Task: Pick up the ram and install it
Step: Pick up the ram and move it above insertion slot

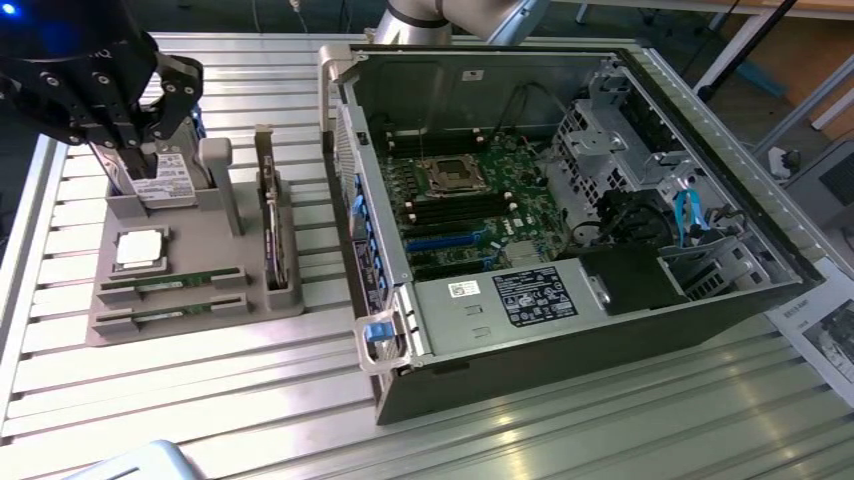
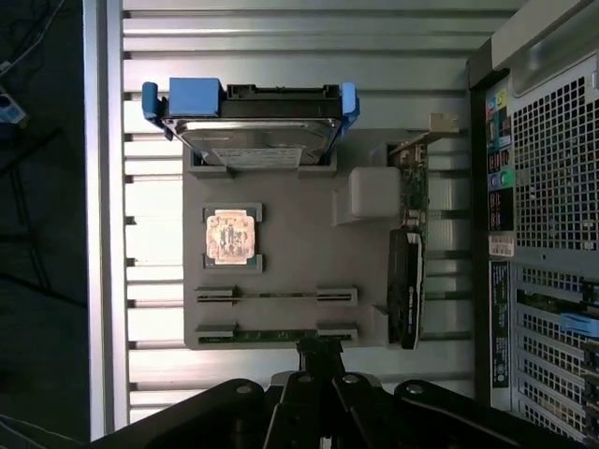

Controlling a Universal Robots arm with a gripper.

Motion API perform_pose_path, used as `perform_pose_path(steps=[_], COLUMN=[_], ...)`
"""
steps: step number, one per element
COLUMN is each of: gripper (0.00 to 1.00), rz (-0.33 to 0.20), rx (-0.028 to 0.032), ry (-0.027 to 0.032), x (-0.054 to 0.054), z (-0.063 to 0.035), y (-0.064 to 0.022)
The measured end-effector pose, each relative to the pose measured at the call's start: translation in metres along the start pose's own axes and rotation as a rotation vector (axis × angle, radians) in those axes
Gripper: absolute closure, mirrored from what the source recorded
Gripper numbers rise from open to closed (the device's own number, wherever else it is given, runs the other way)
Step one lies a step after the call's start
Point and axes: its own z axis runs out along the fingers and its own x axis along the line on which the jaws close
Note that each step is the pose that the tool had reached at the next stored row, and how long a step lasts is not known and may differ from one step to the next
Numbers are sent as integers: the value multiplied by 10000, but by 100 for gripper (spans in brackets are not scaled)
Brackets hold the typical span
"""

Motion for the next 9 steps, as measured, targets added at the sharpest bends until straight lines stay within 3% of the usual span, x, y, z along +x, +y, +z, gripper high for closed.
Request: perform_pose_path(steps=[9], gripper=[90], rz=[-1205], rx=[-53], ry=[48], x=[-18], z=[7], y=[-2])
